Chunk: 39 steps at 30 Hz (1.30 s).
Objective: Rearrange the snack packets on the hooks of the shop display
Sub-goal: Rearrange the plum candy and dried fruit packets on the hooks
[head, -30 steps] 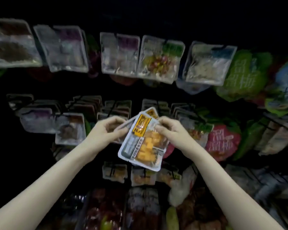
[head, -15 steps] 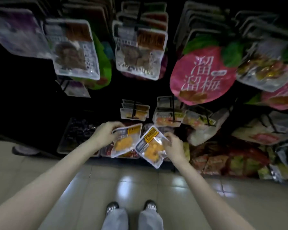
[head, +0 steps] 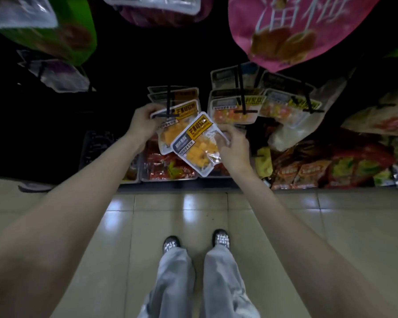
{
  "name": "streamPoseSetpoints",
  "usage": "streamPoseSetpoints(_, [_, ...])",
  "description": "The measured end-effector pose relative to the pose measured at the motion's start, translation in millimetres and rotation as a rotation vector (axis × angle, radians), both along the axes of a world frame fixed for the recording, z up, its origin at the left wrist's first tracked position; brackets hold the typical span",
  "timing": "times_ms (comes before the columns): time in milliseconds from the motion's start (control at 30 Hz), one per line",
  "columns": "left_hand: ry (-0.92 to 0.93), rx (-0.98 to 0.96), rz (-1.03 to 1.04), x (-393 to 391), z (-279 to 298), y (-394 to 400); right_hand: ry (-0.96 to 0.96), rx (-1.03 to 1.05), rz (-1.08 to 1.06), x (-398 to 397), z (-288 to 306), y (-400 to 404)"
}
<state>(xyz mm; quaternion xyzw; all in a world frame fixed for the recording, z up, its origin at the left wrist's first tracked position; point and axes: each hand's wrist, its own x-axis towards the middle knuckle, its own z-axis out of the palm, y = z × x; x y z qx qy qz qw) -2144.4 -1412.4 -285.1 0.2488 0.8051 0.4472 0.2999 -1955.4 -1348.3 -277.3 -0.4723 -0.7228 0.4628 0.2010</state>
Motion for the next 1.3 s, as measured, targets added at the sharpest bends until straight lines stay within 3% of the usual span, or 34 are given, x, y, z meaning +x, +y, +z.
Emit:
streamPoseSetpoints(167, [0.033, -0.036, 0.068, -1.8, -3.2, 10.8, 0.013, -0.030, -0.022, 0.0, 0.0, 2.9])
streamPoseSetpoints(333, [-0.066, -0.013, 0.310, -5.9, -6.0, 1.3, 0.016, -0.042, -0.030, -5.0, -1.3, 2.2])
streamPoseSetpoints(567, [-0.051, -0.021, 0.303, 2.8, -4.5, -43.8, 0.244, -0.367, -0.158, -42.4, 2.8, -17.1])
streamPoseSetpoints(733, [-0.020, 0.029, 0.247, 11.8, 0.2, -63.6, 0.316, -0.497, -0.434, -58.8, 0.6, -22.8])
streamPoseSetpoints(900, [0.035, 0.020, 0.191, 14.2, 1.9, -78.6, 0.235, -0.394, -0.488, -67.3, -3.1, -32.3])
streamPoseSetpoints(1067, [-0.010, 0.055, 0.118, 12.9, 12.3, -85.1, -0.100, 0.056, -0.368, -79.3, 3.0, -36.6])
streamPoseSetpoints(1167, [0.008, 0.059, 0.085, 10.0, 13.5, -90.0, -0.129, 0.249, -0.232, -84.3, 3.5, -43.5])
streamPoseSetpoints(1300, [-0.013, 0.042, 0.090, 8.0, 5.7, -95.5, -0.092, 0.268, -0.168, -74.7, -8.5, -47.2])
